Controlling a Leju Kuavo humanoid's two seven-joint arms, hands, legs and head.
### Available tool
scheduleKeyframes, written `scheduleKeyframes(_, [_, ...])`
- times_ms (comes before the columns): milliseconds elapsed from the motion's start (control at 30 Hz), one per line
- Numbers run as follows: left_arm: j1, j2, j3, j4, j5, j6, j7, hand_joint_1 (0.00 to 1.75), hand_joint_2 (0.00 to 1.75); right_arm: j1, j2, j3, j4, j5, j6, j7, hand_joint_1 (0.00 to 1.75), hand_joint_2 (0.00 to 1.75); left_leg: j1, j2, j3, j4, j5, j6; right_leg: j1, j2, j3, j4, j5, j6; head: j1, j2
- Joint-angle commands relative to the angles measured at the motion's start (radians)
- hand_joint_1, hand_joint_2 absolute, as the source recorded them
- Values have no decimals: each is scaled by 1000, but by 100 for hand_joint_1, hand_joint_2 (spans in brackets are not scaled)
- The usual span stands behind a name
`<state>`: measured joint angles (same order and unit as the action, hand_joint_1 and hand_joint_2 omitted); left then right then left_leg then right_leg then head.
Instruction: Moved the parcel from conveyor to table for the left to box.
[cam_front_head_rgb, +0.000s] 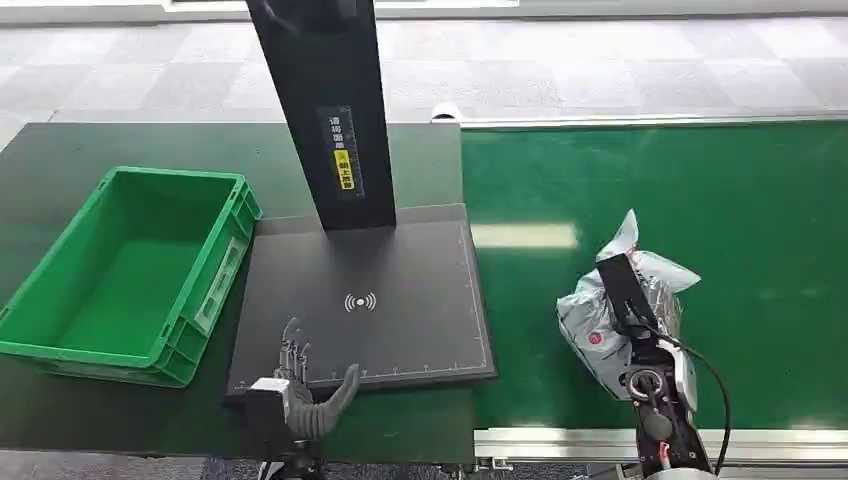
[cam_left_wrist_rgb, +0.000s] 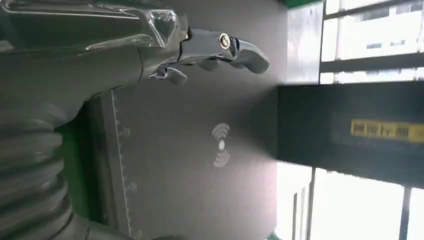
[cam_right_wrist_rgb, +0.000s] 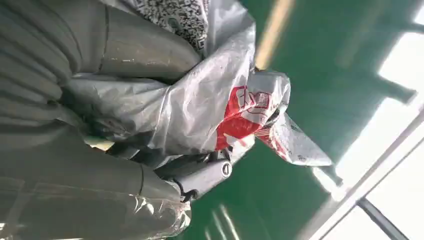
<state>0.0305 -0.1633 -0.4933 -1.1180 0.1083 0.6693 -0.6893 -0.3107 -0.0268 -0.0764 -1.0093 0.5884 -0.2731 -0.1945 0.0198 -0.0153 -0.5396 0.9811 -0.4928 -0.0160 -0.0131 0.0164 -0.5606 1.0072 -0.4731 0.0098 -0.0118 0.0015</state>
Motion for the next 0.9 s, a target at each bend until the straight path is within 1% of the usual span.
scheduleKeyframes(33, [36, 13, 55, -53, 16, 26, -9, 0, 175, 211, 38, 89, -514, -37, -19, 0, 175, 175, 0, 0, -3, 0, -1, 1, 0, -1, -2, 0, -2, 0, -1, 0])
scheduleKeyframes(100, [36, 13, 55, -53, 16, 26, -9, 0, 175, 211, 38, 89, -514, -37, -19, 0, 175, 175, -1, 1, -3, 0, -1, 1, 0, -1, -3, 0, -2, -1, -1, 0])
scheduleKeyframes(133, [38, 7, 64, -56, 10, 29, -9, 0, 175, 191, 30, 92, -479, -48, -26, -12, 175, 175, -1, 0, -5, 0, -1, 1, -1, -1, -4, 1, -2, 0, 0, 0])
scheduleKeyframes(167, [56, -12, 110, -87, -14, 29, -9, 0, 175, 207, 37, 110, -494, -67, -14, -26, 175, 175, -1, 1, -5, 0, -1, 1, -1, -2, -4, 1, -2, 0, 0, 0])
scheduleKeyframes(233, [69, -28, 145, -111, -37, 29, -9, 0, 175, 228, 51, 139, -512, -87, 12, -29, 175, 175, -1, 2, -6, 0, -1, 1, -1, 0, -5, 0, -2, 0, 0, 0])
scheduleKeyframes(267, [80, -46, 175, -129, -66, 29, -9, 0, 175, 242, 72, 169, -517, -90, 26, -24, 175, 175, -1, 4, -6, 0, -1, 1, 0, 1, -5, 0, -1, 0, 0, 0])
scheduleKeyframes(333, [81, -68, 202, -144, -90, 29, -9, 0, 175, 234, 90, 229, -488, -100, 76, -16, 175, 175, -1, 3, -6, 0, -1, 1, -1, 1, -5, 0, -2, 0, 0, 0])
scheduleKeyframes(367, [73, -79, 215, -143, -106, 29, -9, 0, 175, 214, 100, 281, -442, -105, 120, -7, 175, 175, -1, 4, -5, 0, -1, 1, 0, 1, -5, 0, -2, 0, 0, 0])
scheduleKeyframes(433, [62, -107, 244, -157, -185, 29, -9, 0, 175, 179, 125, 362, -343, -109, 166, 5, 175, 175, 0, 6, -4, 0, -1, 0, 0, 4, -5, 0, -1, 0, 0, 0])
scheduleKeyframes(500, [55, -139, 278, -158, -252, 29, -9, 0, 175, 150, 158, 422, -245, -100, 182, 9, 175, 175, 0, 8, -4, -1, -1, 0, 0, 5, -5, 0, 0, -1, 0, 0])
scheduleKeyframes(533, [41, -145, 286, -139, -254, 29, -9, 0, 175, 131, 182, 460, -182, -91, 201, 16, 175, 175, 0, 10, -3, -3, 0, 1, 0, 4, -5, -1, 0, -2, 0, 0])
scheduleKeyframes(567, [33, -145, 288, -127, -247, 29, -9, 0, 175, 112, 196, 481, -137, -86, 204, 15, 175, 175, 0, 8, -3, -1, -1, 0, 1, 5, -5, -1, 0, 0, -1, 0])
scheduleKeyframes(600, [22, -144, 284, -115, -236, 29, -9, 0, 175, 81, 213, 516, -74, -79, 207, 2, 175, 175, 1, 10, -2, -2, -1, 0, 1, 8, -4, -2, 1, -1, 0, 0])
scheduleKeyframes(667, [7, -149, 287, -97, -235, 29, -9, 0, 175, 53, 233, 544, -39, -77, 206, -6, 175, 175, 1, 10, -2, -3, 0, 0, 2, 7, -4, -1, 1, 0, 0, 0])
scheduleKeyframes(733, [2, -148, 284, -87, -236, 29, -9, 0, 175, 43, 232, 550, -33, -79, 201, -7, 175, 175, 1, 8, -3, -2, 0, 0, 1, 4, -5, 0, 0, 0, 0, 0])
scheduleKeyframes(767, [-5, -139, 273, -77, -214, 29, -9, 0, 175, 38, 225, 545, -41, -86, 194, -6, 175, 175, 1, 5, -4, -1, 0, 0, 1, 2, -4, 0, -1, 0, 0, 0])
scheduleKeyframes(867, [-4, -132, 264, -73, -200, 29, -9, 0, 175, 35, 205, 534, -57, -96, 188, -5, 175, 175, 0, 6, -4, -2, 1, 1, 1, 1, -4, -1, 0, 1, 0, 0])
scheduleKeyframes(900, [-4, -131, 260, -70, -196, 29, -9, 0, 175, 35, 199, 528, -65, -101, 185, -7, 175, 175, 0, 4, -4, -1, 1, 1, 1, 0, -4, -1, -1, 1, 0, 0])
